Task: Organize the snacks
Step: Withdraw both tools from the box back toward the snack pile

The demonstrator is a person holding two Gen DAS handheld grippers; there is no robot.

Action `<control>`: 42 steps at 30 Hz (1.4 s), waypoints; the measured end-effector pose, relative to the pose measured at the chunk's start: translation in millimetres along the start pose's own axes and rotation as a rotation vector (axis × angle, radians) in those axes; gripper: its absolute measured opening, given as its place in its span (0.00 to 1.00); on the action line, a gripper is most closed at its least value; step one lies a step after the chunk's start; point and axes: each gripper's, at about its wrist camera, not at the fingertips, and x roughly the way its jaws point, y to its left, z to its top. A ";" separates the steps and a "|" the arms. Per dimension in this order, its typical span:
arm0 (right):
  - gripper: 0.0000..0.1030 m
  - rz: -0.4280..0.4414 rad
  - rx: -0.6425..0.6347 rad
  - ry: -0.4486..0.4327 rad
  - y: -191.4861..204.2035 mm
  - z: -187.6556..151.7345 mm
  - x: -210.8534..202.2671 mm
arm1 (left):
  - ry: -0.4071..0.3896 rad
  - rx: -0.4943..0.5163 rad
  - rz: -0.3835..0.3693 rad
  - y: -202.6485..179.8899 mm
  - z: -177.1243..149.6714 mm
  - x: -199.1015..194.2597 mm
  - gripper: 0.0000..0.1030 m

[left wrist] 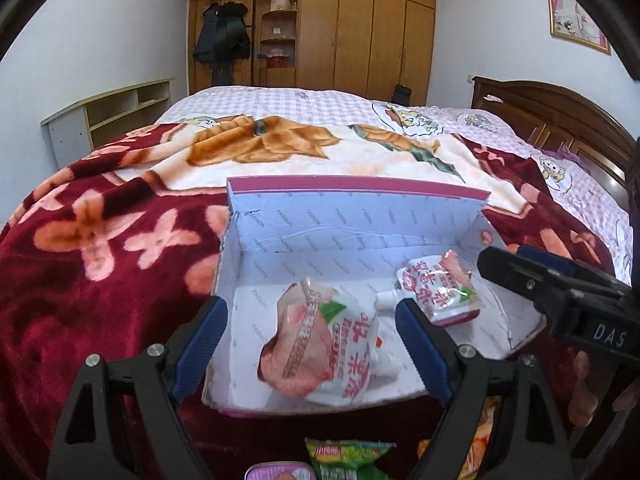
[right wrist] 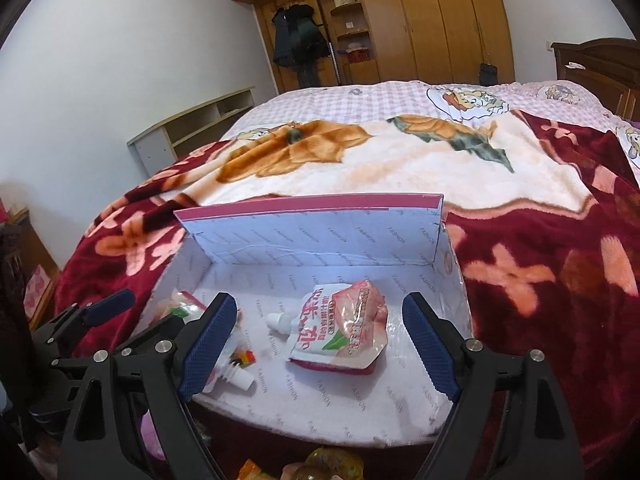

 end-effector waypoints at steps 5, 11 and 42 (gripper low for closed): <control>0.84 0.012 0.009 0.000 4.5 -6.4 -17.3 | 0.003 -0.004 -0.005 3.2 -8.4 -19.8 0.87; 0.84 0.018 0.013 -0.004 8.7 -14.9 -36.7 | 0.005 -0.004 0.008 8.3 -21.6 -41.6 0.87; 0.84 0.003 0.017 0.087 7.5 -92.8 -93.9 | 0.143 -0.082 0.050 23.4 -100.9 -54.7 0.87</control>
